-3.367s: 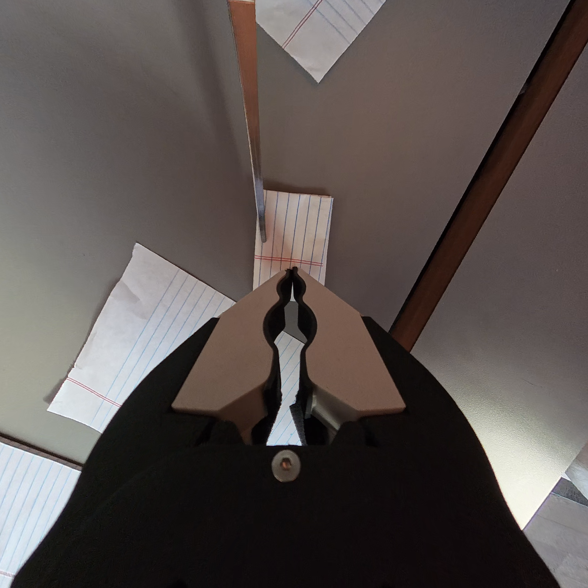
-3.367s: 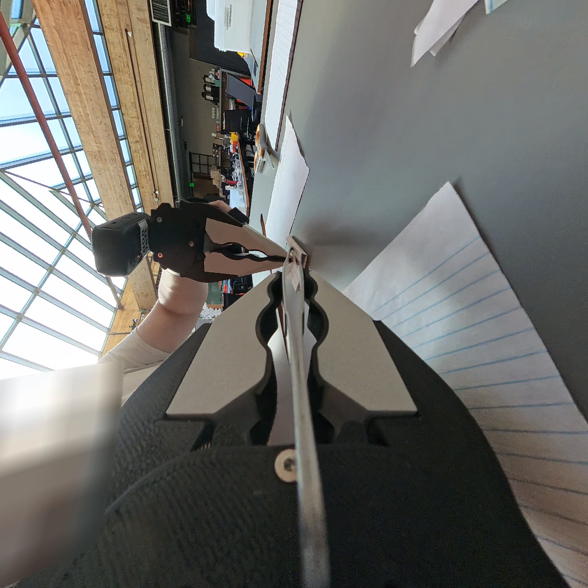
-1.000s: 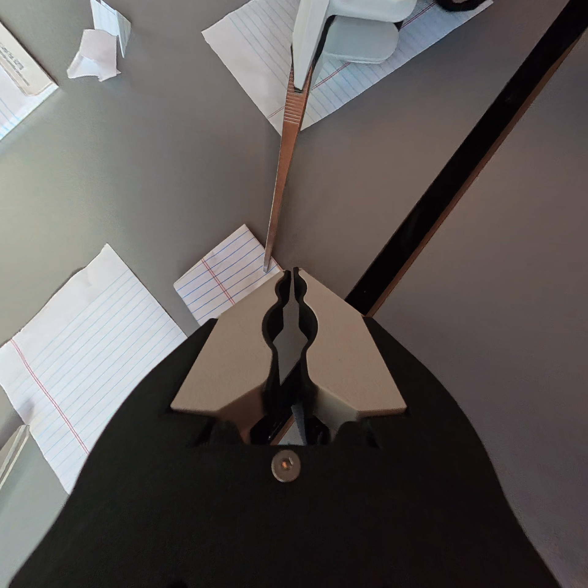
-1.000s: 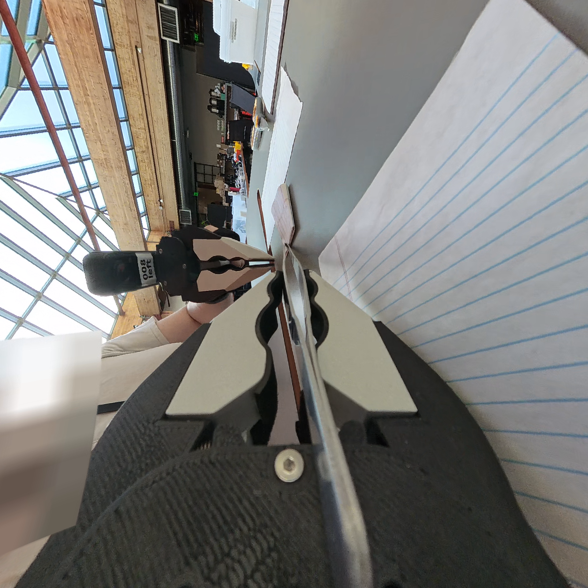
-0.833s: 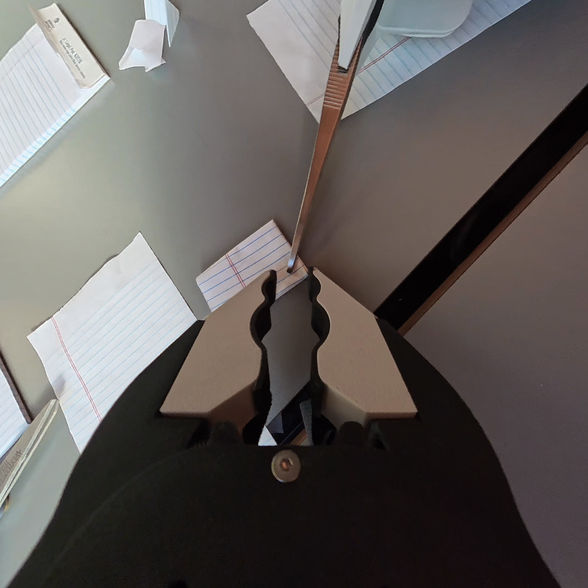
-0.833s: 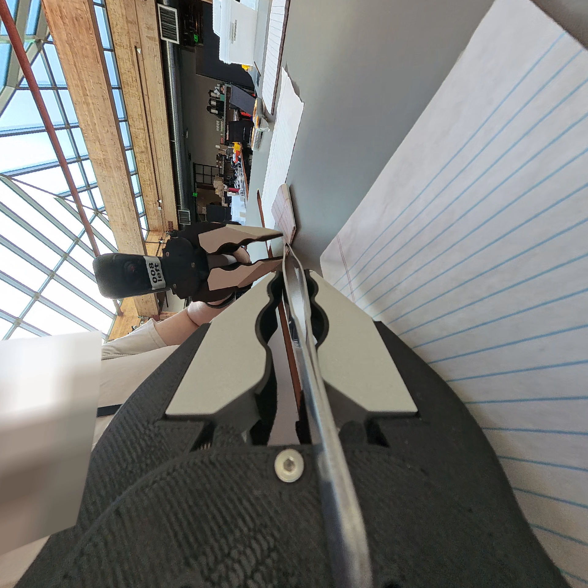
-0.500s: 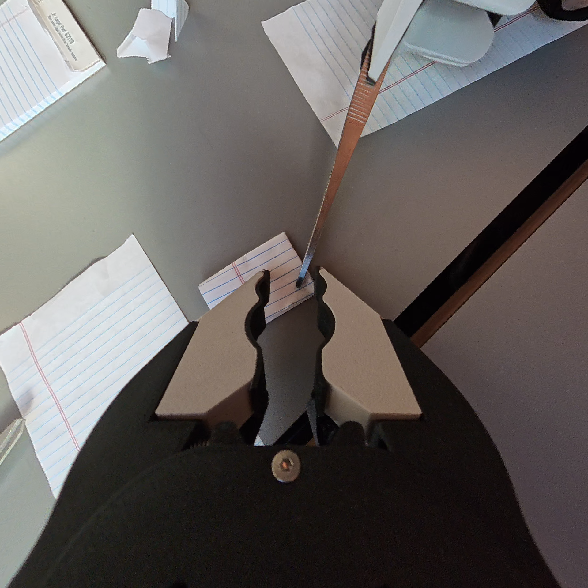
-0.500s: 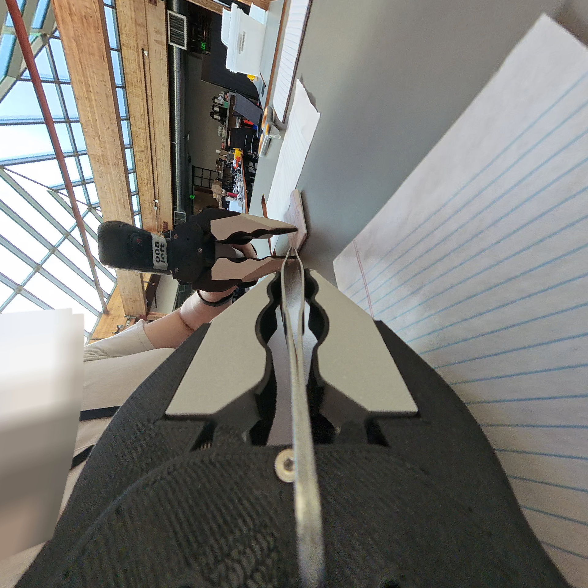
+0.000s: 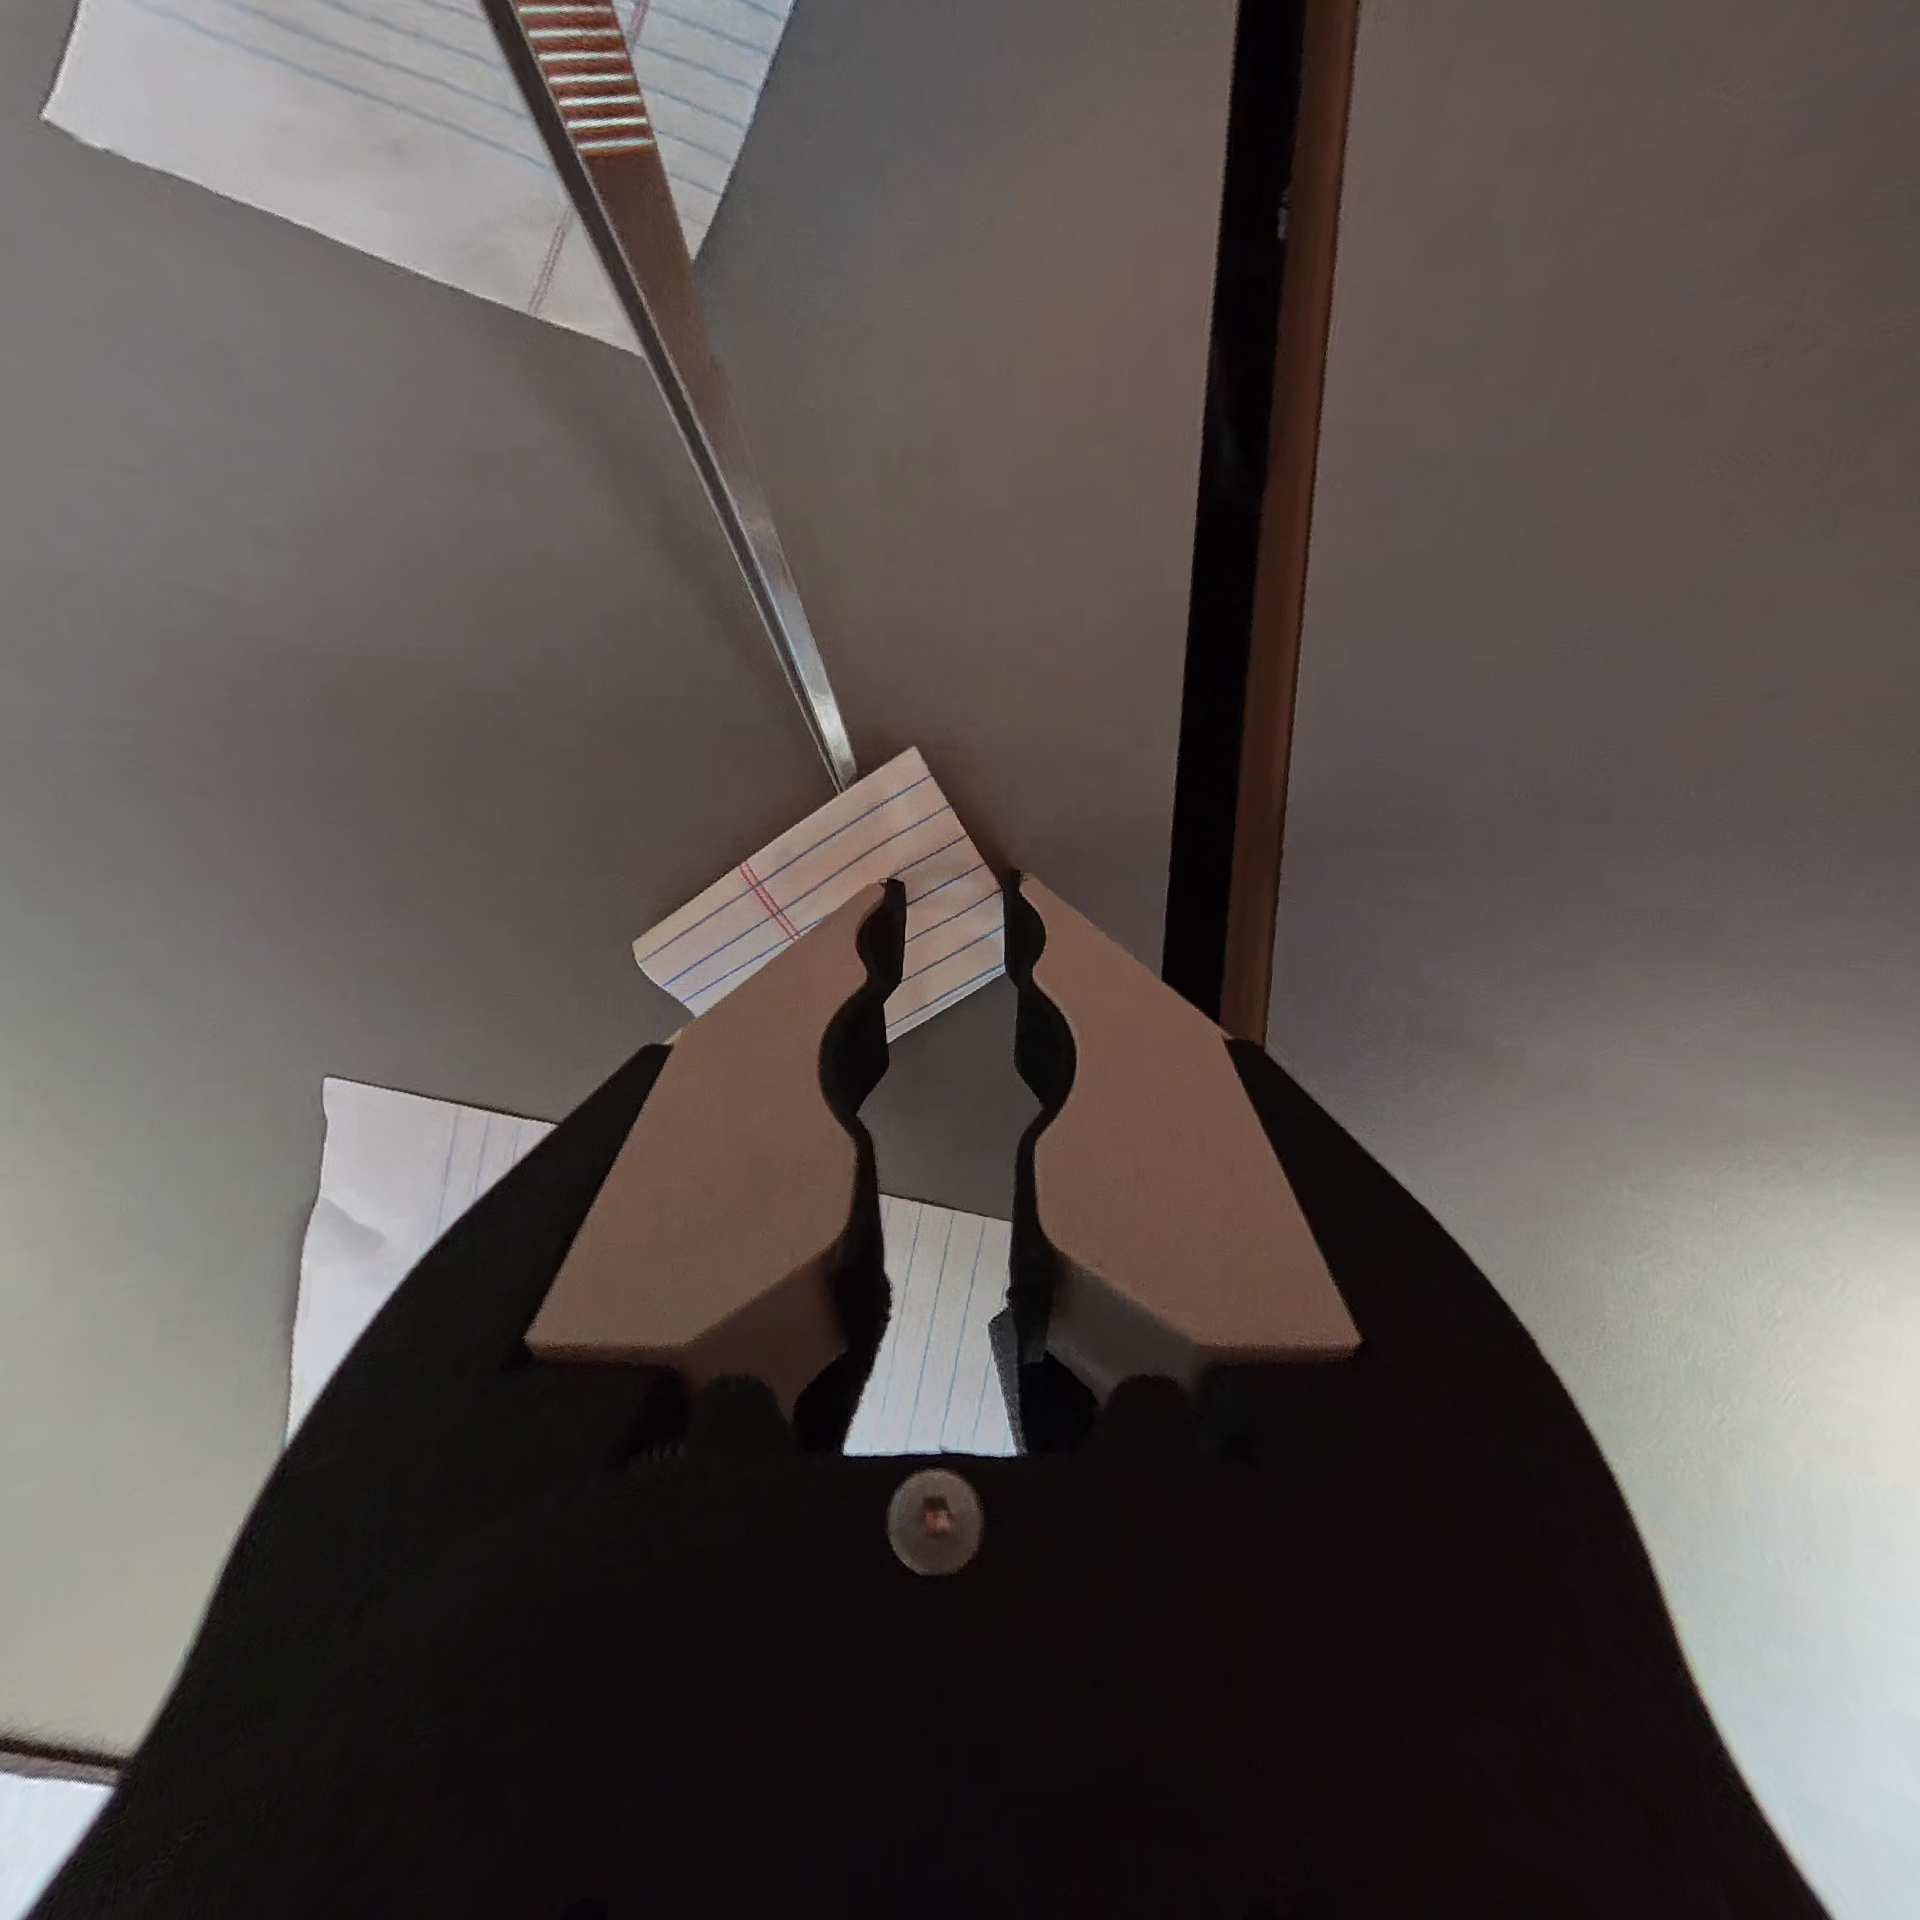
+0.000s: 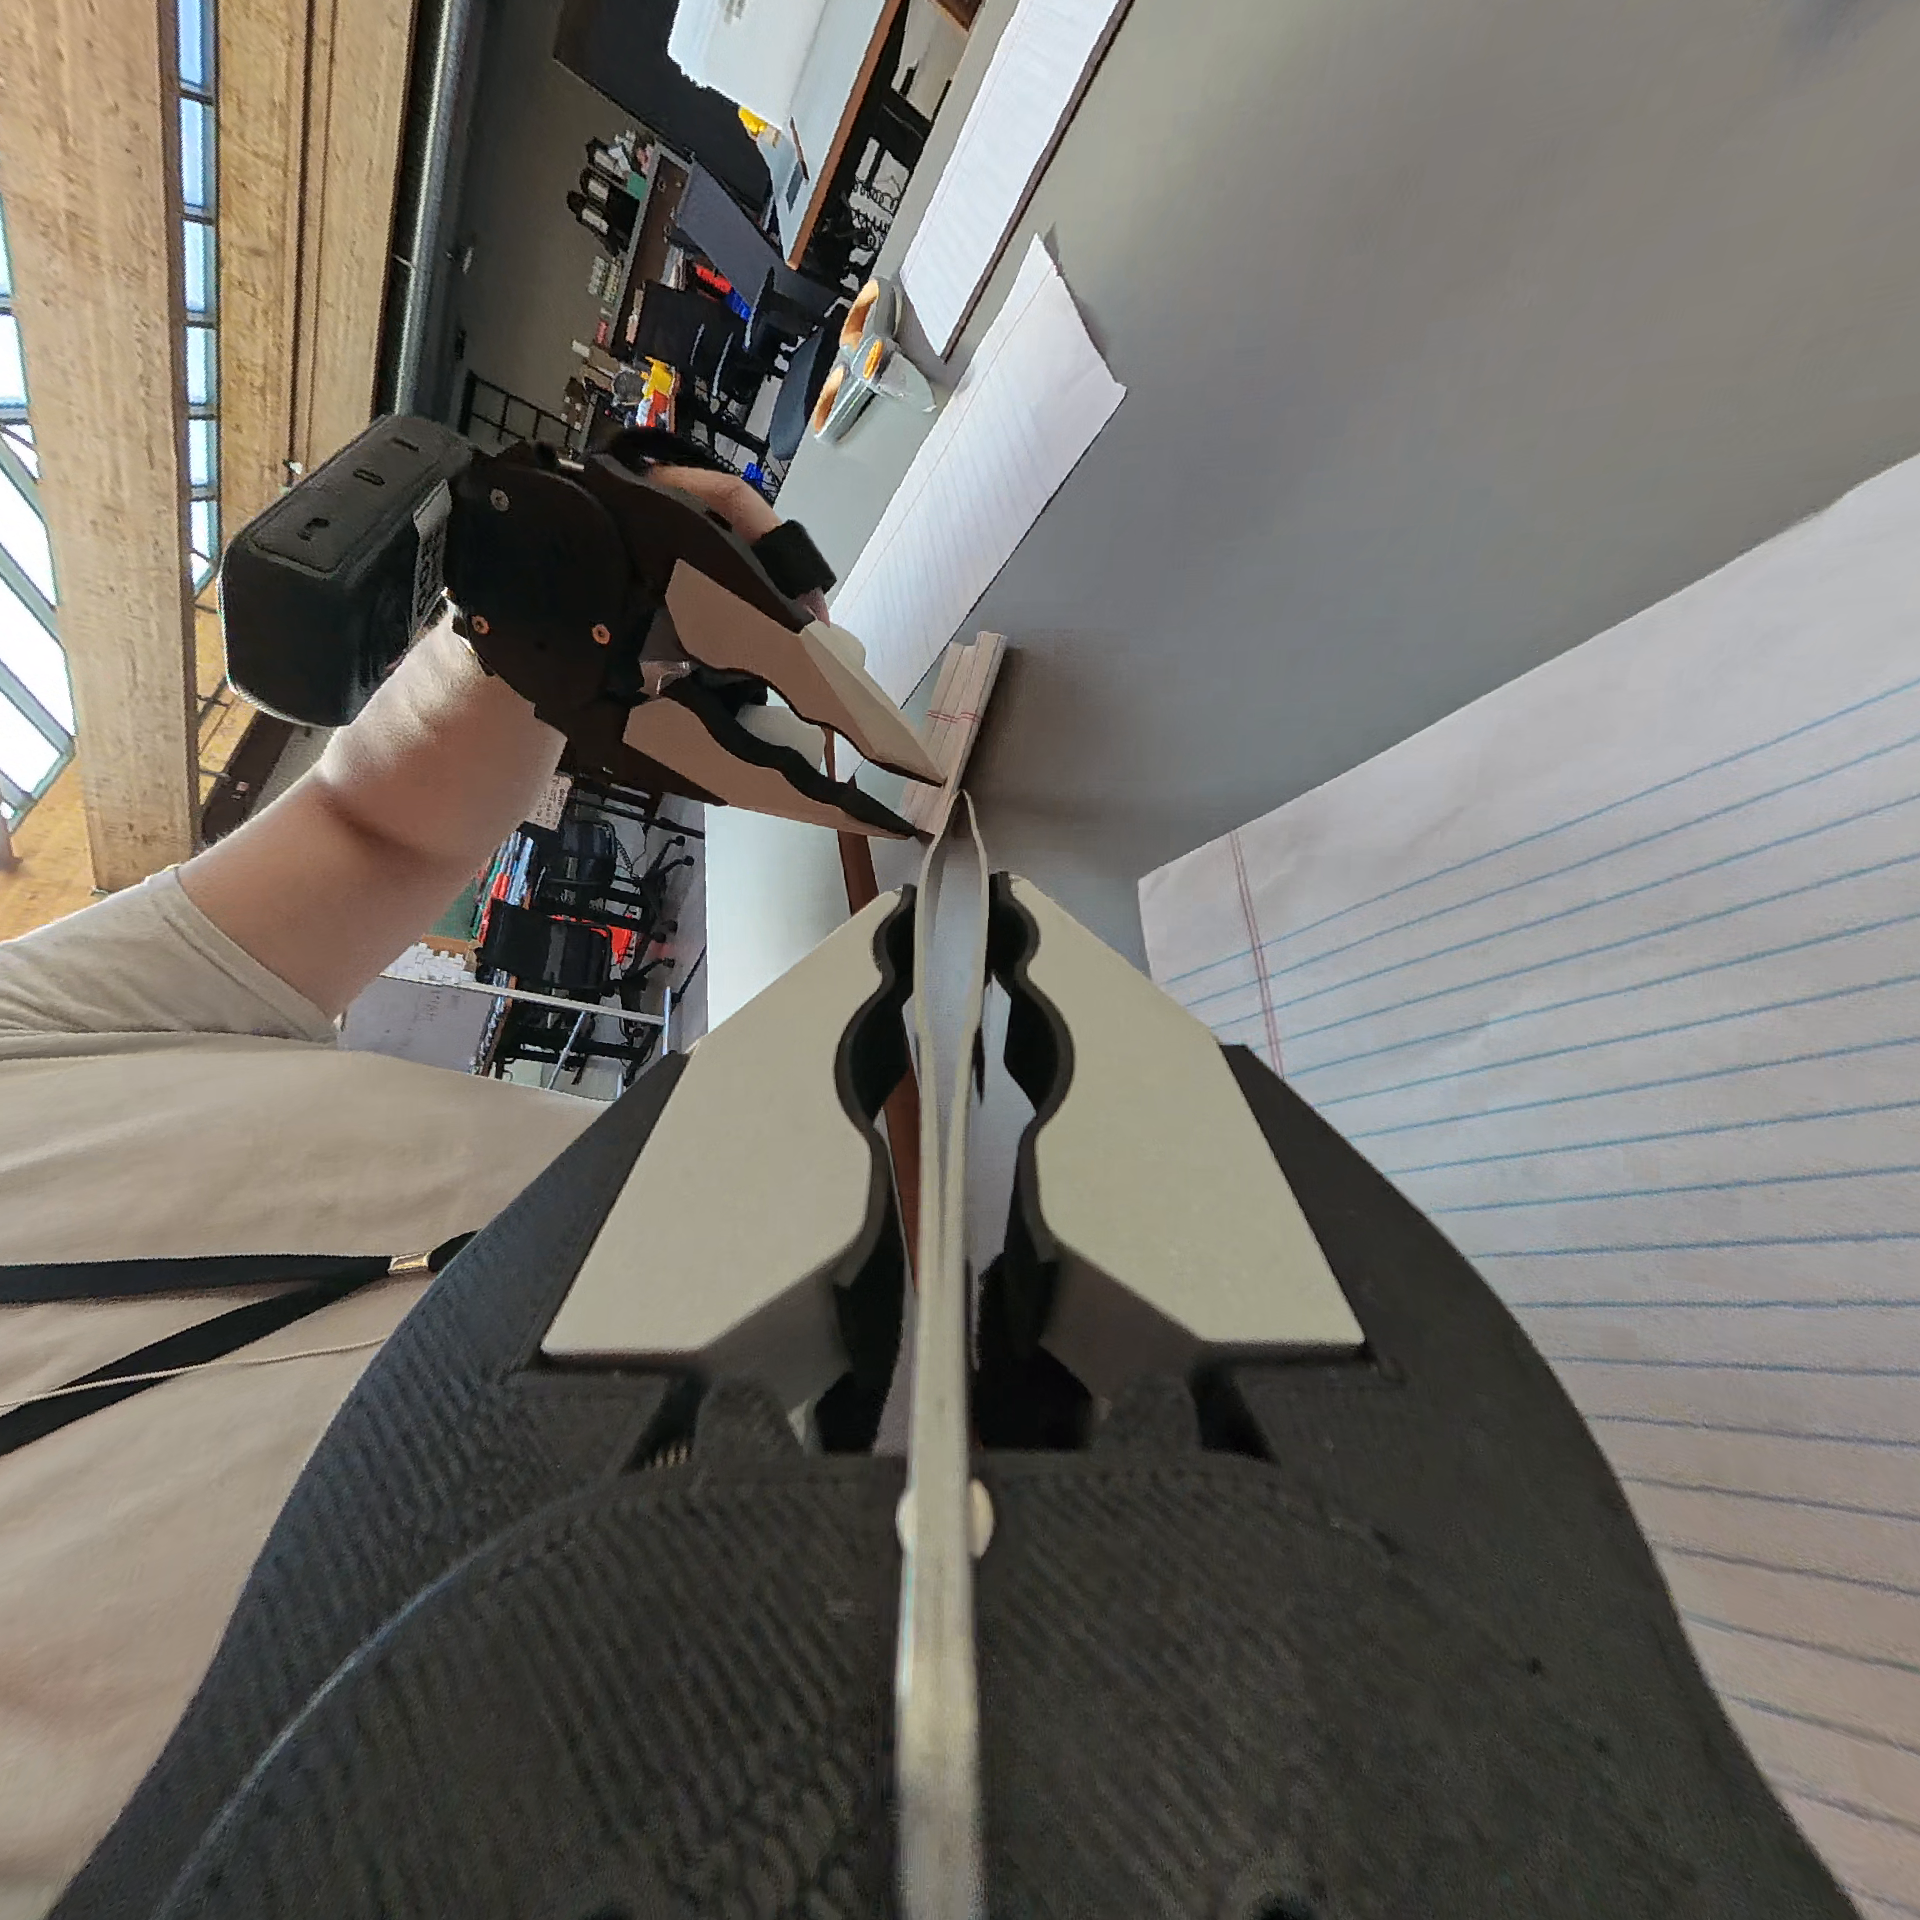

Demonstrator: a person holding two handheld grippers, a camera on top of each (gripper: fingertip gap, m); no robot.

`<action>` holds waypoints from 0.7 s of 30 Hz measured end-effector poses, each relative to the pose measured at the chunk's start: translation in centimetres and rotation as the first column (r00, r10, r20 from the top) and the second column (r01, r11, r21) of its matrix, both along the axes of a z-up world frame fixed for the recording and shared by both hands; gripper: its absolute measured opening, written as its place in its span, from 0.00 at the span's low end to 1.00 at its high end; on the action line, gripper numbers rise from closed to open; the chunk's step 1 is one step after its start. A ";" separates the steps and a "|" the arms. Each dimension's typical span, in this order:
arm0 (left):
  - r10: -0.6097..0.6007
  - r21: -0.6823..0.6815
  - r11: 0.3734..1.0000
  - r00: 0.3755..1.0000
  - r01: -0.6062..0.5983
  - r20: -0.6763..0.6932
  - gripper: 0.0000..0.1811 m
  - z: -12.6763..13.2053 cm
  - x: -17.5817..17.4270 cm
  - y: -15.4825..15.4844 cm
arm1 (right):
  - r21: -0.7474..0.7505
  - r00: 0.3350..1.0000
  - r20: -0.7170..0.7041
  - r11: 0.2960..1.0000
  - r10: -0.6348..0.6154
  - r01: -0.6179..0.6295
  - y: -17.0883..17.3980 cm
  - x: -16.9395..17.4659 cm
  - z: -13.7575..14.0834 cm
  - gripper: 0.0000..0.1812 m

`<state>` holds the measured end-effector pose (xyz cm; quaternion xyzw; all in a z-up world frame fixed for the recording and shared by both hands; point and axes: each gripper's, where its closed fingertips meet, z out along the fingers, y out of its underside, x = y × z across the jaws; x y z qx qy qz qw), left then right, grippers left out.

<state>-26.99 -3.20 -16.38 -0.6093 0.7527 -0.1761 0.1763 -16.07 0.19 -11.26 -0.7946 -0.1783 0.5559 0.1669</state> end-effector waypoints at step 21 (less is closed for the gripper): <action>0.034 -0.037 0.999 0.998 -0.033 0.043 0.00 1.7 0.5 -1.1 | -0.170 0.987 -0.092 0.979 -0.129 0.113 -0.3 -0.3 -2.2 0.06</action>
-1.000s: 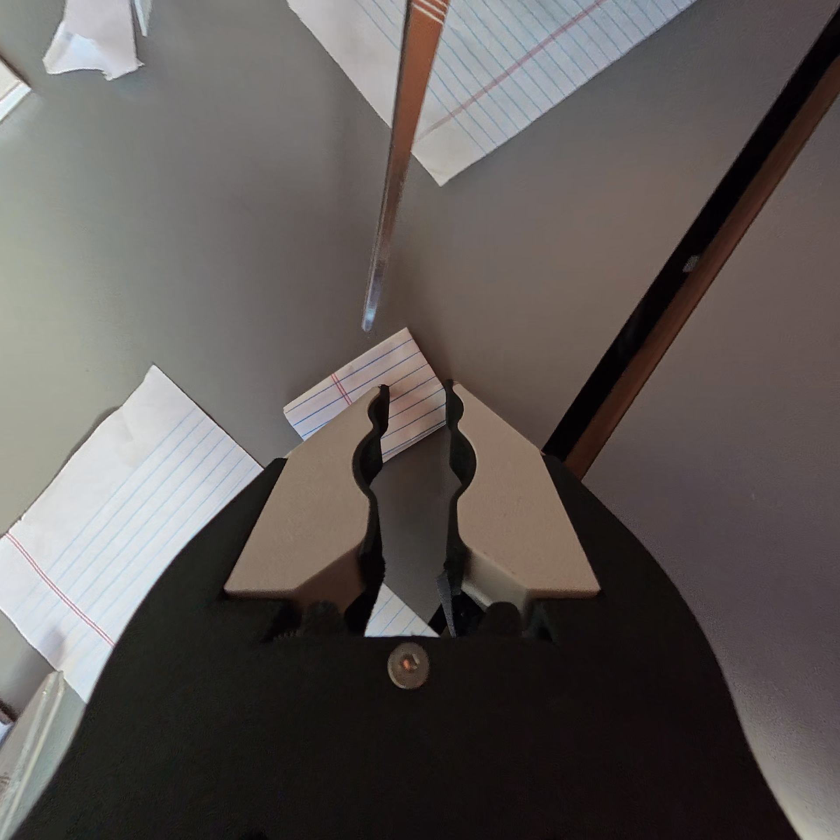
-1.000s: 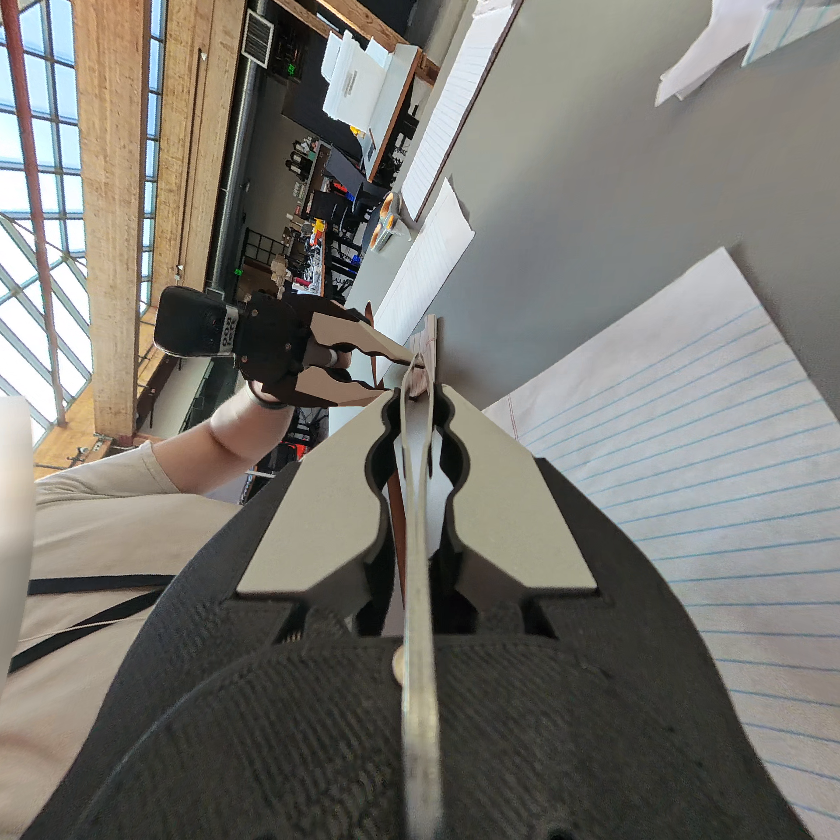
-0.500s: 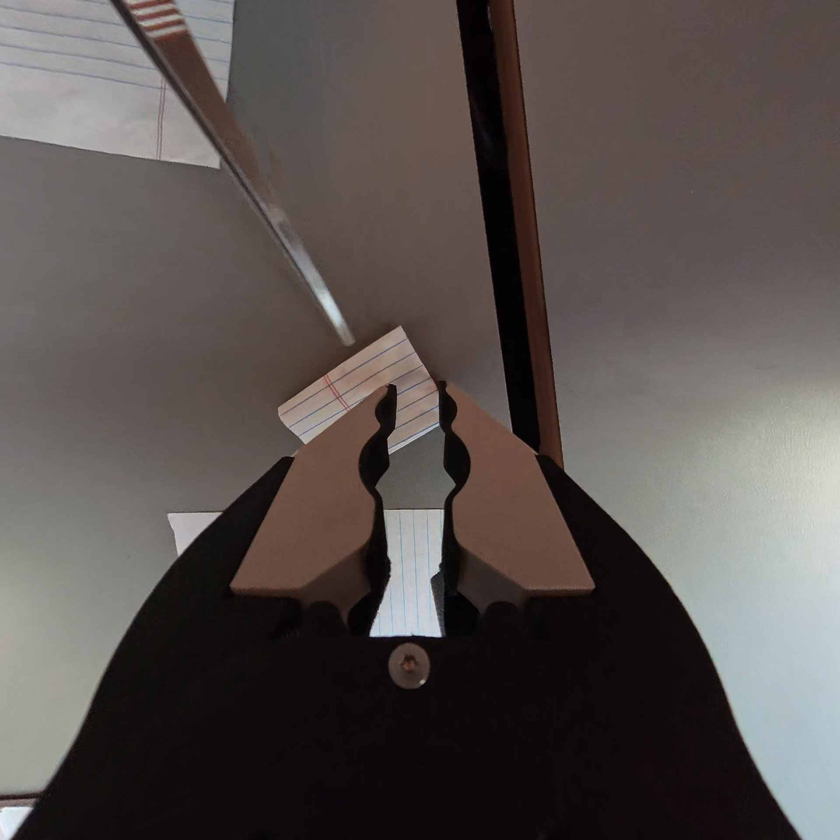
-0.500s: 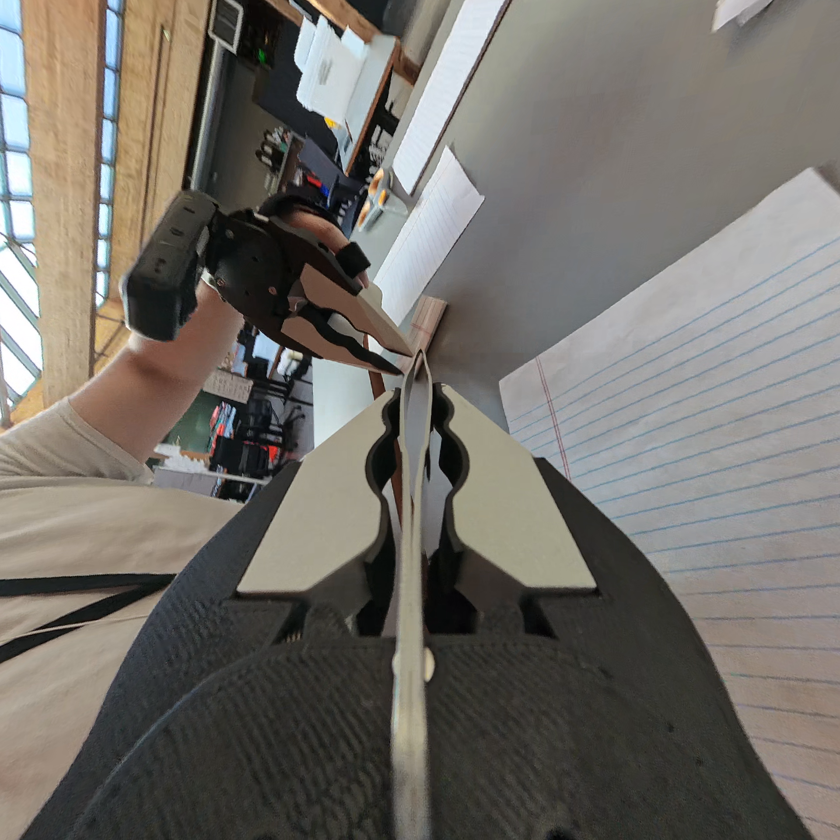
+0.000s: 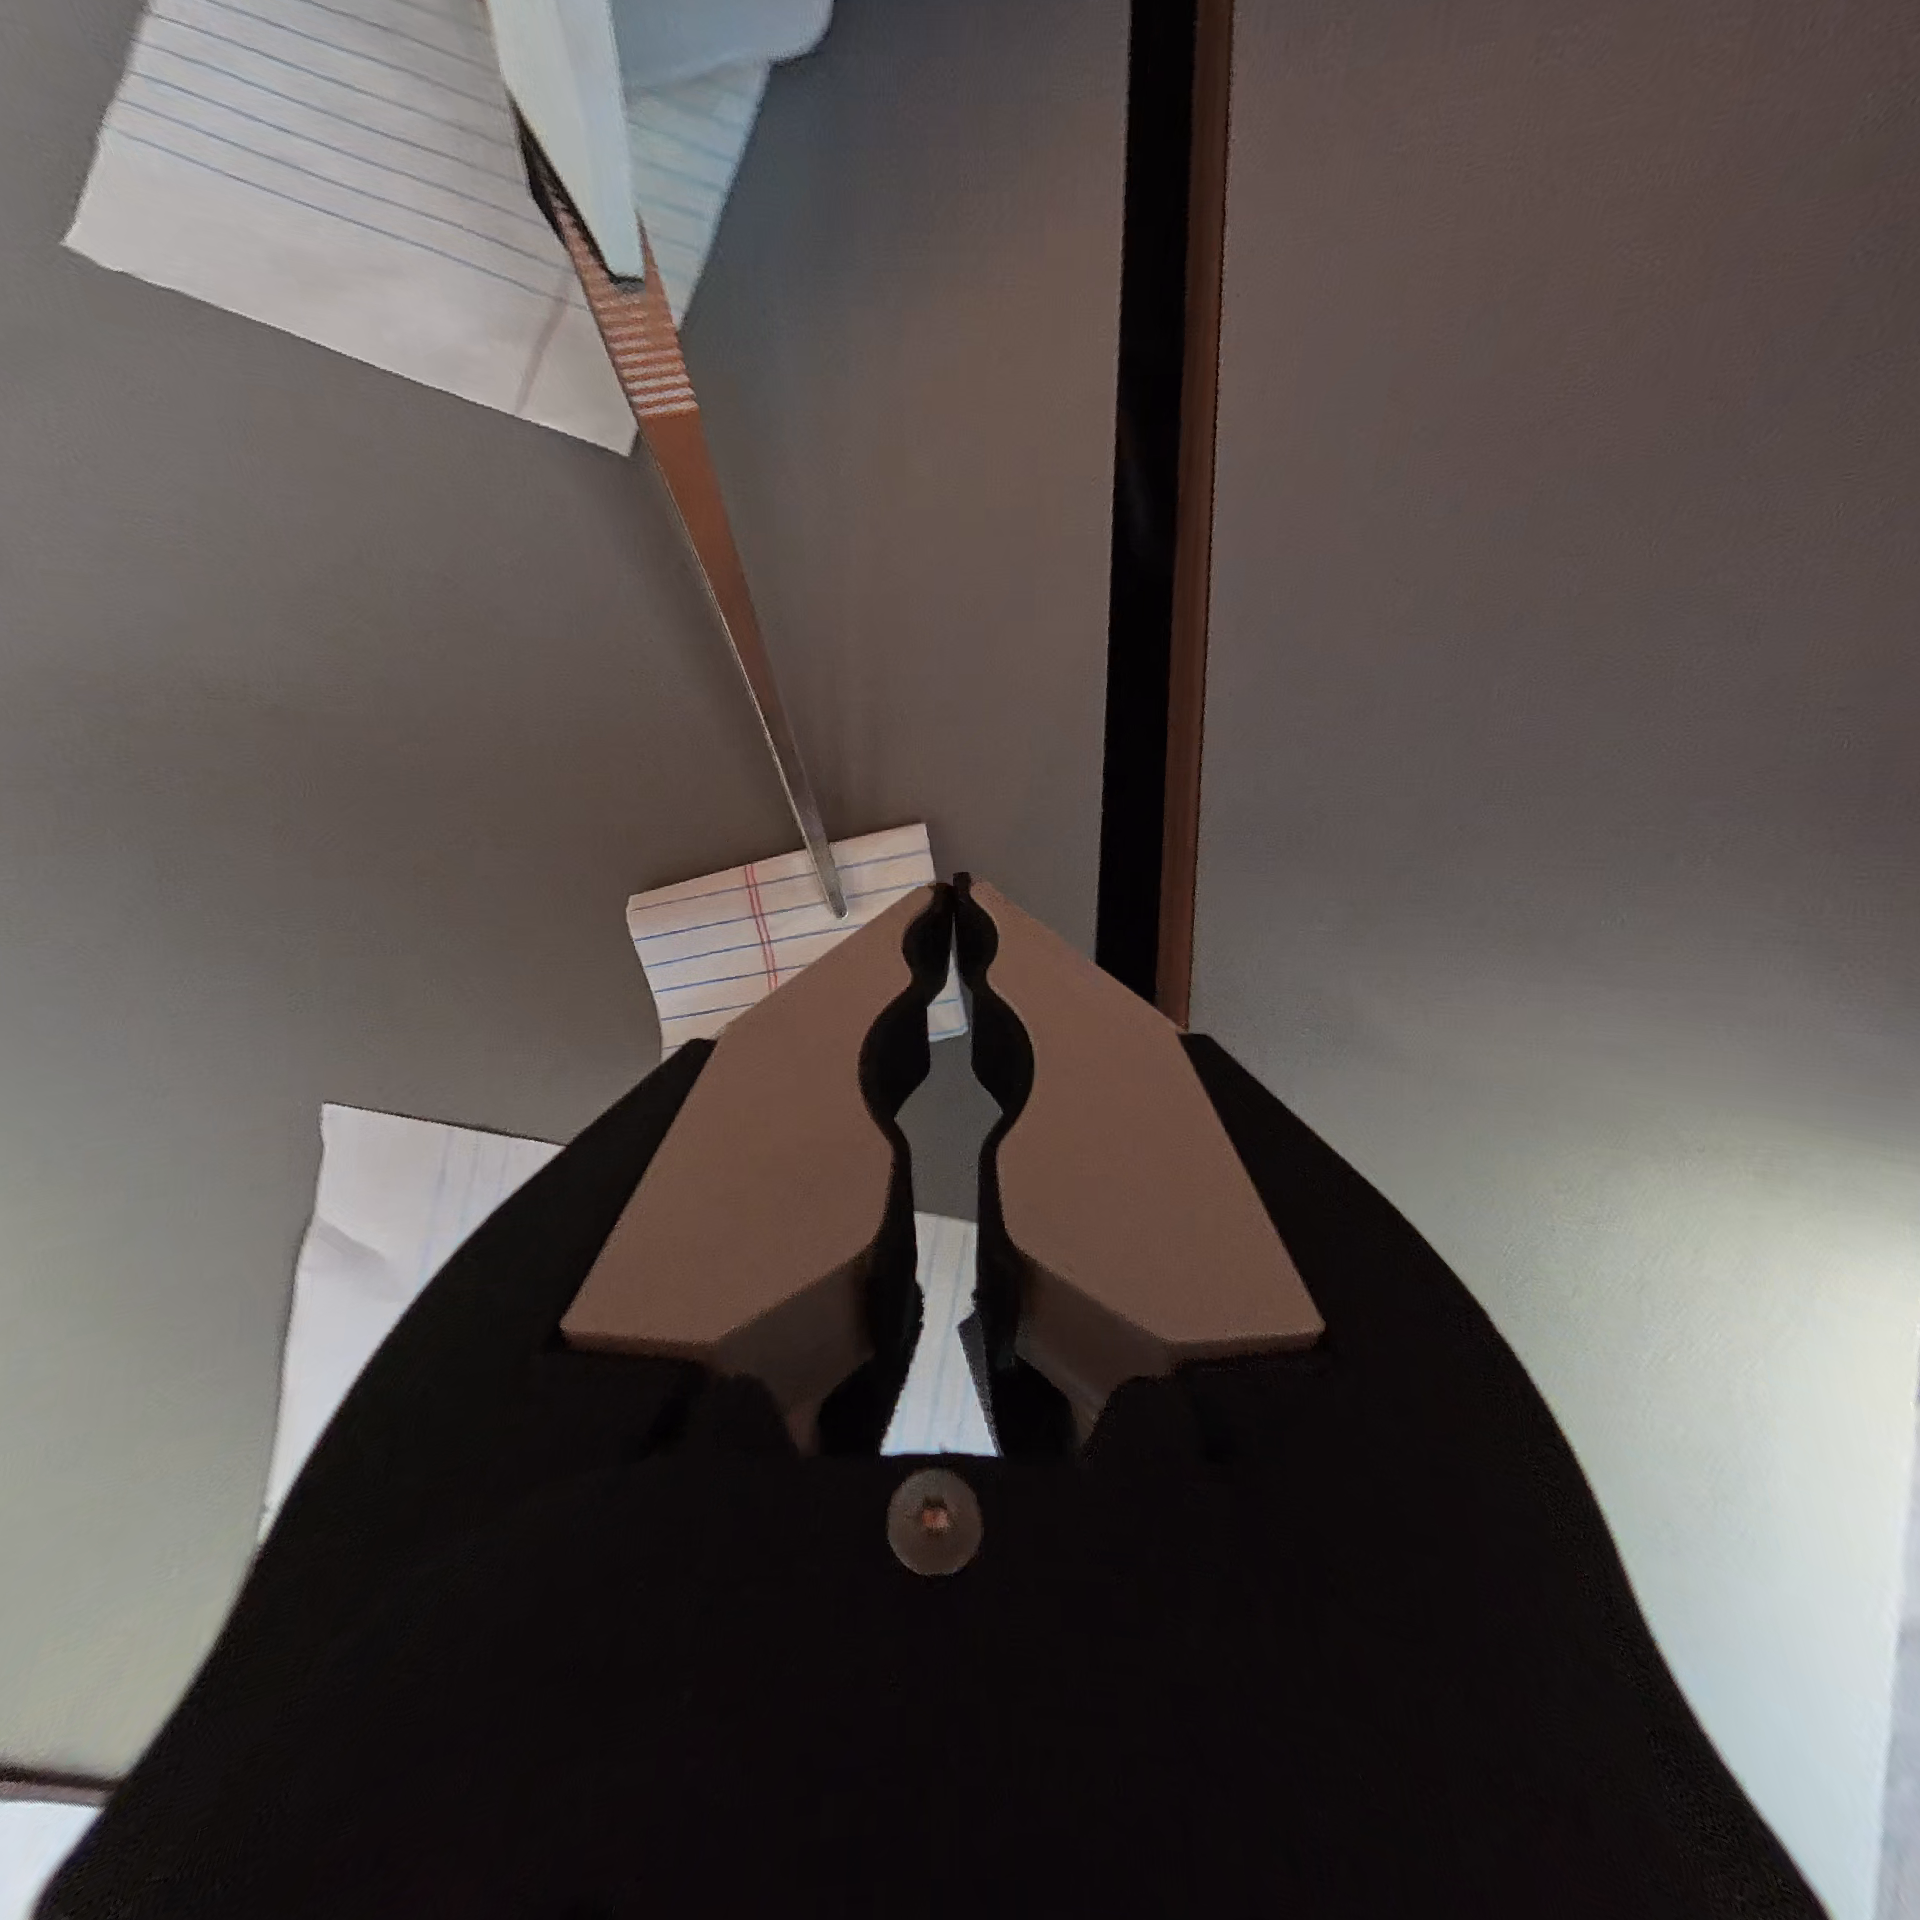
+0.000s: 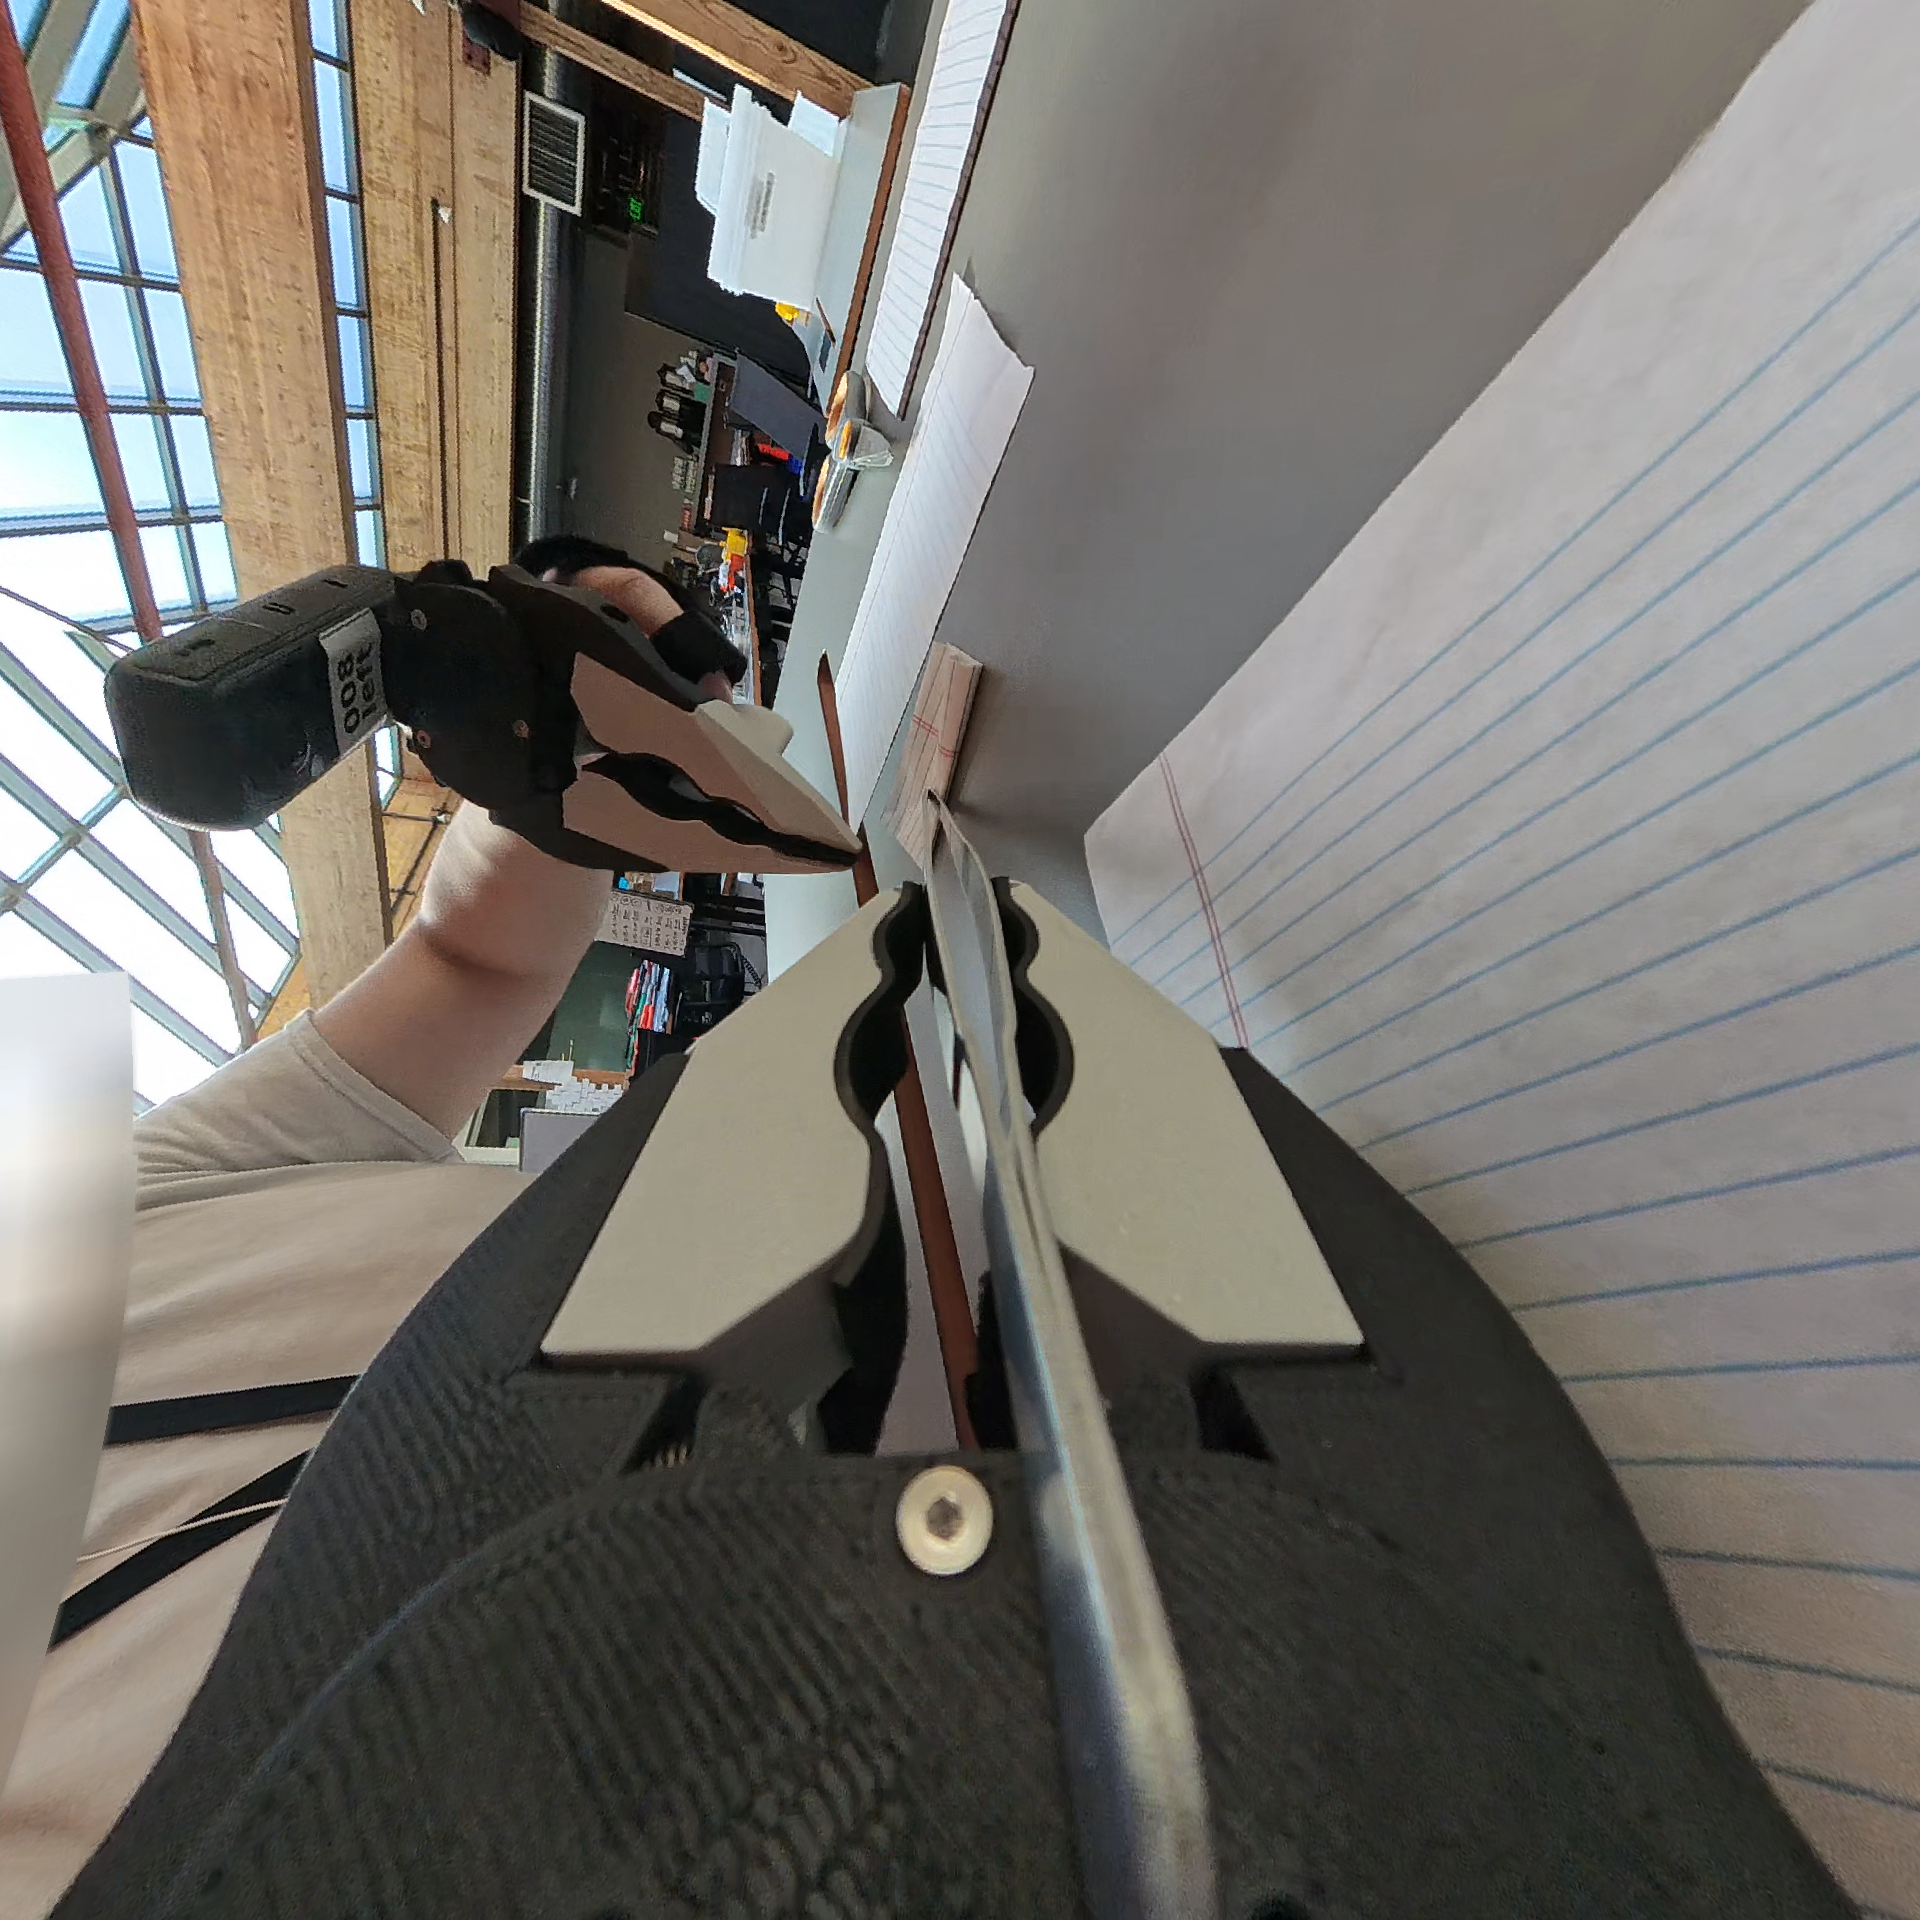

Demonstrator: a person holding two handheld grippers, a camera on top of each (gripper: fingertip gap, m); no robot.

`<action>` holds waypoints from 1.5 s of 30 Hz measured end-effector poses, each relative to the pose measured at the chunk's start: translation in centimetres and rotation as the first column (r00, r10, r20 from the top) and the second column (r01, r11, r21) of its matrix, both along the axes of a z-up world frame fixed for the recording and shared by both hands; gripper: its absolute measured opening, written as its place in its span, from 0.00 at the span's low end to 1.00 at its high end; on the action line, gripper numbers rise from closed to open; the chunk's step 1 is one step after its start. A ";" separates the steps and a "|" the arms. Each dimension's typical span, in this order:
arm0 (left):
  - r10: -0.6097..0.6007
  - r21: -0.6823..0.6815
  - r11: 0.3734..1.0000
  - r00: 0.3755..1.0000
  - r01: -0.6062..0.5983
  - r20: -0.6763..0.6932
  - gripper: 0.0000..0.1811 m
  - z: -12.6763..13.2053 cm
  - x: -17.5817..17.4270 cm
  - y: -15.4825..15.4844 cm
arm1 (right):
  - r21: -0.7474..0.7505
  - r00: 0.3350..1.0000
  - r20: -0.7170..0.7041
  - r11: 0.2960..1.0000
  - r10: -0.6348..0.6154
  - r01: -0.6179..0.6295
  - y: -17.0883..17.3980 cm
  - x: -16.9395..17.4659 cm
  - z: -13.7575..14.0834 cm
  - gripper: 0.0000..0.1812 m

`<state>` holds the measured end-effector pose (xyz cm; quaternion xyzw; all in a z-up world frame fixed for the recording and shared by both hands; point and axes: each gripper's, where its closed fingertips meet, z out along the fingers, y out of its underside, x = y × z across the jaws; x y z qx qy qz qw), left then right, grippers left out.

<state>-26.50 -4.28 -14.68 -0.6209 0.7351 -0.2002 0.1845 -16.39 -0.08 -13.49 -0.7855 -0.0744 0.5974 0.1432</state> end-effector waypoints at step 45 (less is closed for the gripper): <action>0.350 0.113 0.924 0.927 -0.366 0.138 0.00 -1.6 -0.7 1.8 | -0.035 0.989 -0.043 0.989 -0.143 0.141 3.6 1.4 -0.4 0.06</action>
